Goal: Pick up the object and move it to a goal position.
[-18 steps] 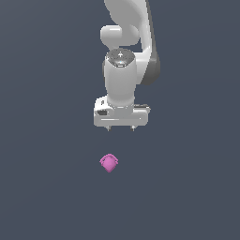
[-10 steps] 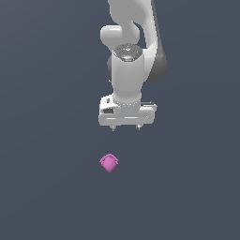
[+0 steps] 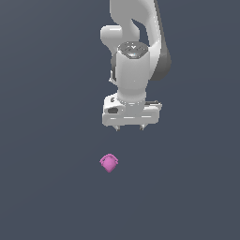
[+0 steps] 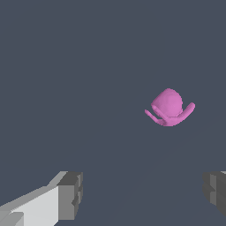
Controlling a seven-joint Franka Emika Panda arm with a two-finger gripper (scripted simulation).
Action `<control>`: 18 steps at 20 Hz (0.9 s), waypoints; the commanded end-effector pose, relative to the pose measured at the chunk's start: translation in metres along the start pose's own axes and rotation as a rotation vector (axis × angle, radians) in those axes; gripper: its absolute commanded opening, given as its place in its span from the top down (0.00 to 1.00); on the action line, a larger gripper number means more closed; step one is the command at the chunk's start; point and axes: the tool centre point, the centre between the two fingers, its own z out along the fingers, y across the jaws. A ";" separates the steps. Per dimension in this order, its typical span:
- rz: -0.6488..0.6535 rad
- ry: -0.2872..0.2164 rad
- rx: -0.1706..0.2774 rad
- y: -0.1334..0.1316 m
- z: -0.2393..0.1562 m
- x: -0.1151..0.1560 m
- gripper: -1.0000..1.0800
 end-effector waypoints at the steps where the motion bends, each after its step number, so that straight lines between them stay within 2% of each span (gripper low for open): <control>1: 0.022 -0.003 0.000 0.003 0.003 0.002 0.04; 9: 0.172 -0.021 -0.001 0.020 0.023 0.018 0.04; 18: 0.452 -0.051 -0.018 0.055 0.065 0.042 0.04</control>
